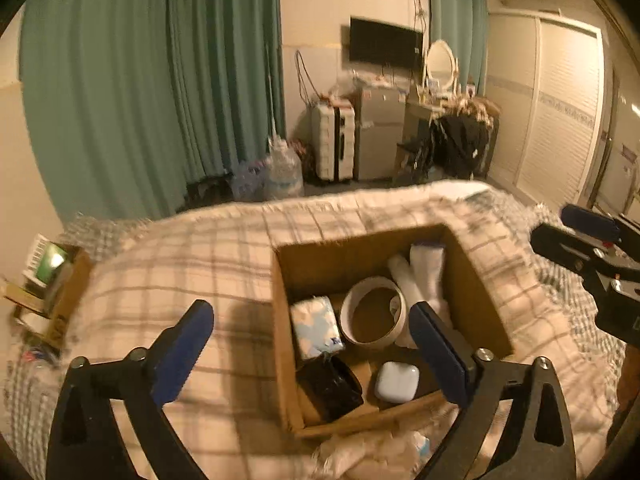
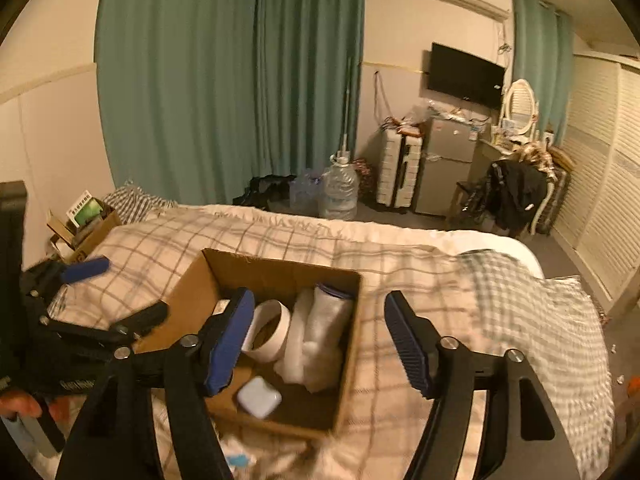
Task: Organize objects
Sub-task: 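Carry the tissue pack and tube into the box and open both tools, then reach the right tool toward the white plush toy with the blue star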
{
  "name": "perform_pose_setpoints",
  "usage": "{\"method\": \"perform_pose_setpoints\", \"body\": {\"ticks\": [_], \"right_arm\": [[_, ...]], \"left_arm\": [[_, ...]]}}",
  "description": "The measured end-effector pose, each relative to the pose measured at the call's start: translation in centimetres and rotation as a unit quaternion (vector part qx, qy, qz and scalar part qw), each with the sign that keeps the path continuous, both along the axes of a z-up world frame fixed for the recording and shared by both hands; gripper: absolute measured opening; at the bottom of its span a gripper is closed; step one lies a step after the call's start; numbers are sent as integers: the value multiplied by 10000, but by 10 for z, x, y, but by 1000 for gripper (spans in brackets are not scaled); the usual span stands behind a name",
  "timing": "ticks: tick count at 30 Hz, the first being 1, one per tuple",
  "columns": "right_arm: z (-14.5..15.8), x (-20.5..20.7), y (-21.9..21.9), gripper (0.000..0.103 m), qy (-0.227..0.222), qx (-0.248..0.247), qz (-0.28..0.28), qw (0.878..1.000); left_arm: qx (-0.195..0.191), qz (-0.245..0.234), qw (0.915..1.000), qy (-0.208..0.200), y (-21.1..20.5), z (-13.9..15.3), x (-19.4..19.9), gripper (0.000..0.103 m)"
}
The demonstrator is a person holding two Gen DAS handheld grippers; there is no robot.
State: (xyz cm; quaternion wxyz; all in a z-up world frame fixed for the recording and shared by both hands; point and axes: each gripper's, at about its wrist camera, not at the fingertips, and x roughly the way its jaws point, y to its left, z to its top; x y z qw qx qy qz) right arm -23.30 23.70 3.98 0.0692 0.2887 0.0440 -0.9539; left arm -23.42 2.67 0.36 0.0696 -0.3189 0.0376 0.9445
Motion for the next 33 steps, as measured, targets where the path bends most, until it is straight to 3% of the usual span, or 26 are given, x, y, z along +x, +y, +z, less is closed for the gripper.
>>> {"method": "perform_pose_setpoints", "body": {"ticks": [7, 14, 20, 24, 31, 33], "right_arm": [[36, 73, 4, 89, 195, 221, -217, 9993], [26, 116, -6, 90, 163, 354, -172, 9991], [-14, 117, -25, 90, -122, 320, 50, 9994], [-57, 105, -38, 90, -373, 516, 158, 9978], [-136, 79, -49, 90, -1296, 689, 340, 9886], [-144, 73, -52, 90, -1466, 724, 420, 9857]], "left_arm": [[-4, 27, 9999, 142, -3, 32, 58, 103], [-3, 269, 9996, -37, -5, 3, 102, 103], [158, 311, 9987, -362, -7, -44, 113, 103], [-6, 592, 9964, -606, -17, -76, 108, 103], [-129, 743, 9929, -922, -25, -105, 99, 103], [-113, 825, 9918, -967, -29, -108, 96, 103]]}}
